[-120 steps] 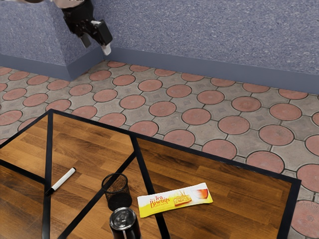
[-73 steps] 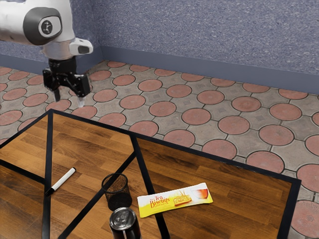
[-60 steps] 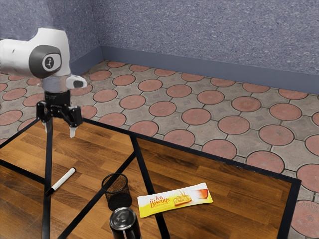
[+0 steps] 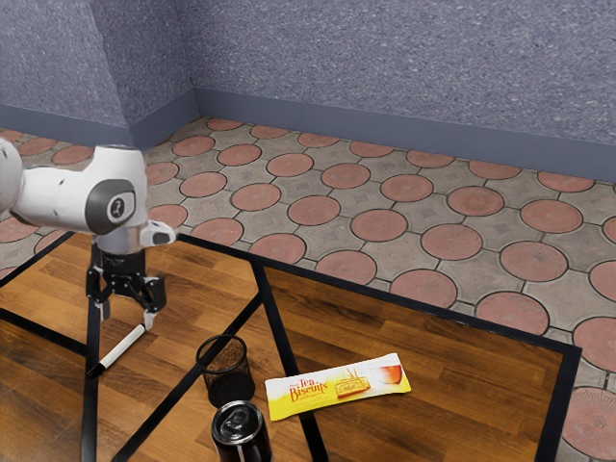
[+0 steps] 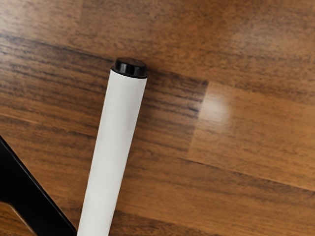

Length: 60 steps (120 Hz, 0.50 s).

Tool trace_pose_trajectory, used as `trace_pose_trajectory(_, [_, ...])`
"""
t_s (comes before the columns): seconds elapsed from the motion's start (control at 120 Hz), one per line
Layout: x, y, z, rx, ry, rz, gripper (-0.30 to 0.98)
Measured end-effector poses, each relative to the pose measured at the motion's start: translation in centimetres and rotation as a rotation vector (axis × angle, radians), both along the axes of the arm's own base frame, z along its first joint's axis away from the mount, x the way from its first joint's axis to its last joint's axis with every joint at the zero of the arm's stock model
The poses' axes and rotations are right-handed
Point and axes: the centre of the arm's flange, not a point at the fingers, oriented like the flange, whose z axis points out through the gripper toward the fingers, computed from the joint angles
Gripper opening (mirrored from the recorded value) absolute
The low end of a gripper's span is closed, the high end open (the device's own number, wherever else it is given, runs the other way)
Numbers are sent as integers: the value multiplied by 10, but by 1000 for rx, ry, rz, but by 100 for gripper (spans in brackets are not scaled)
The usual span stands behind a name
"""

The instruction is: Put the marker into the pen holder.

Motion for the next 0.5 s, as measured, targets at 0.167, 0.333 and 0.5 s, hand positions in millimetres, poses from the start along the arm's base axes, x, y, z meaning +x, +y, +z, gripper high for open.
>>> trace_pose_trajectory(0.167, [-12,28,-26,-12,7,27,69])
trace_pose_trajectory(0.333, [-12,39,-45,-33,3,23,69])
trace_pose_trajectory(0.5, [-9,38,-51,-45,-11,-4,69])
